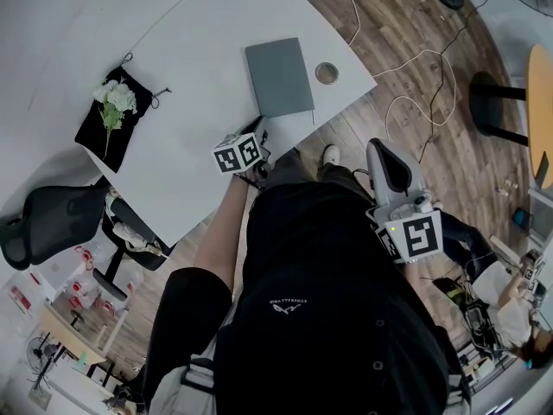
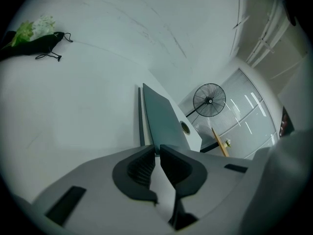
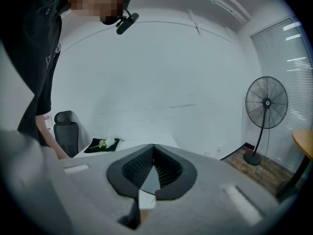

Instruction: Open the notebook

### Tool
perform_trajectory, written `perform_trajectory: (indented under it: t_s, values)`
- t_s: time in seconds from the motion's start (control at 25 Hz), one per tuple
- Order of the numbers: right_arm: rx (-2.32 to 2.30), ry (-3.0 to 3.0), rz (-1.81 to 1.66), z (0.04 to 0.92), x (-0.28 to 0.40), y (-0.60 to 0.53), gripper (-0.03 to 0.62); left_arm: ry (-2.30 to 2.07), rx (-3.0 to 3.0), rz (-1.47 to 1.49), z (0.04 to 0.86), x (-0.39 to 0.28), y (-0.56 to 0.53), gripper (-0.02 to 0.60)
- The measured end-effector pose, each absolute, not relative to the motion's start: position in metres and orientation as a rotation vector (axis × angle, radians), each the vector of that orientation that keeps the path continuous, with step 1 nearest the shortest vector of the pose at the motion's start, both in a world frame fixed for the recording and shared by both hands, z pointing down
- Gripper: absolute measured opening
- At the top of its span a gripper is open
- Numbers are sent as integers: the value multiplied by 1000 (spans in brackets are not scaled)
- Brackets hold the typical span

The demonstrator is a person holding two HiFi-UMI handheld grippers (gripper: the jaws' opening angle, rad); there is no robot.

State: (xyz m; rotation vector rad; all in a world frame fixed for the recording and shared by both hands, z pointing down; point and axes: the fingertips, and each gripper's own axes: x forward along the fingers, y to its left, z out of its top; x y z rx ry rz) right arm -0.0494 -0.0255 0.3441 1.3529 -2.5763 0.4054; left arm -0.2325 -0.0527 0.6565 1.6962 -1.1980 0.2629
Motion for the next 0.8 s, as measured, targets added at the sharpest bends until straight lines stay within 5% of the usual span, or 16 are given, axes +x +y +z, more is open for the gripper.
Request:
perform_trajectory:
  t_s: [0.8]
  values:
    - [1277,-2581,362,352,-51,-14,5,-1217,1872,339,622,-222,-51,9]
